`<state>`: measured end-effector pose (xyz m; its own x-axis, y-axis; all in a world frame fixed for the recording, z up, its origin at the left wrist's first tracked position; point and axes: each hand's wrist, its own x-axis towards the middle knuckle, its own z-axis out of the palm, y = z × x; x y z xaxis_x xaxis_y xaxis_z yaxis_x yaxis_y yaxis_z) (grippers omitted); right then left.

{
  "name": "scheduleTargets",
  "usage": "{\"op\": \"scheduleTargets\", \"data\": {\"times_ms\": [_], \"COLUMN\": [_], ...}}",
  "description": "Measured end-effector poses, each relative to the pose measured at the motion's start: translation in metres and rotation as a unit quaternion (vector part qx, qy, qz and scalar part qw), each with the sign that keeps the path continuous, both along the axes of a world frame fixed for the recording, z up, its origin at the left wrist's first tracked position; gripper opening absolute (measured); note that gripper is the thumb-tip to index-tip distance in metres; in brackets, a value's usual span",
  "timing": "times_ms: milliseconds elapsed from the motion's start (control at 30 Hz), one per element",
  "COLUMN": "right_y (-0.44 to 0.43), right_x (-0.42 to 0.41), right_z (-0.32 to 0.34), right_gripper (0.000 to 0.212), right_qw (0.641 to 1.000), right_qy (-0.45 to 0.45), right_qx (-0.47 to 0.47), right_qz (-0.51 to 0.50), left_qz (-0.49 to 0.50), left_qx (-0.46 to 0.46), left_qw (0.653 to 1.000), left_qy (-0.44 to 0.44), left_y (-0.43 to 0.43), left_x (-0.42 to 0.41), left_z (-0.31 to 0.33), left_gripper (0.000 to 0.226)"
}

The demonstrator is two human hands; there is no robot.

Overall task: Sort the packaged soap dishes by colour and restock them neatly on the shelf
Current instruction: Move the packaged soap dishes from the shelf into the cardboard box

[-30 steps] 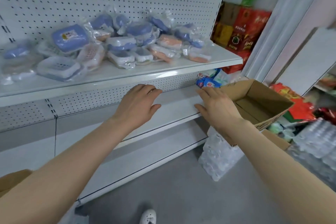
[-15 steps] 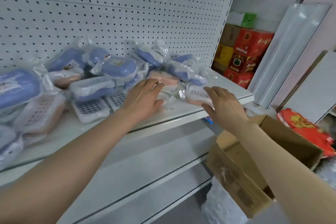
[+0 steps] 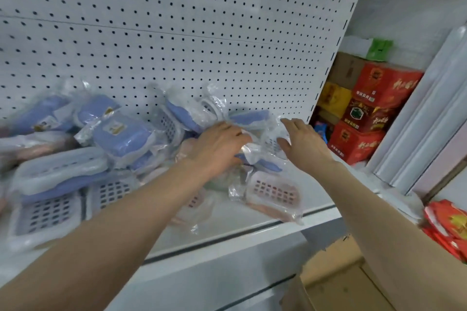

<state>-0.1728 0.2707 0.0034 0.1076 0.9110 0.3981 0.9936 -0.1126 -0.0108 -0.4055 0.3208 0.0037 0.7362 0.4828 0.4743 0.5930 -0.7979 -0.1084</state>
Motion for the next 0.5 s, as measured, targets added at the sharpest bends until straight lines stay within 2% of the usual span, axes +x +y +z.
{"op": "scheduleTargets", "data": {"times_ms": [133,300,400,500], "right_y": [0.053,0.105,0.121,0.127], "right_x": [0.015,0.011,0.008,0.005], "right_z": [0.002,0.003,0.001,0.004], "right_gripper": [0.059,0.079,0.066,0.054], "right_qw": [0.998,0.989,0.99,0.995], "right_qy": [0.04,0.084,0.042,-0.004], "right_qx": [-0.017,-0.09,-0.099,-0.033], "right_qz": [0.045,0.084,0.09,0.089], "left_qz": [0.063,0.145,0.218,0.254], "left_qx": [-0.057,-0.11,-0.154,-0.162], "left_qw": [0.981,0.91,0.873,0.858], "left_qy": [-0.175,-0.373,-0.409,-0.416], "left_y": [0.006,0.011,0.021,0.025], "left_x": [-0.013,-0.039,-0.053,-0.057], "left_z": [0.009,0.035,0.029,0.019], "left_gripper": [0.048,0.047,0.061,0.062]}}
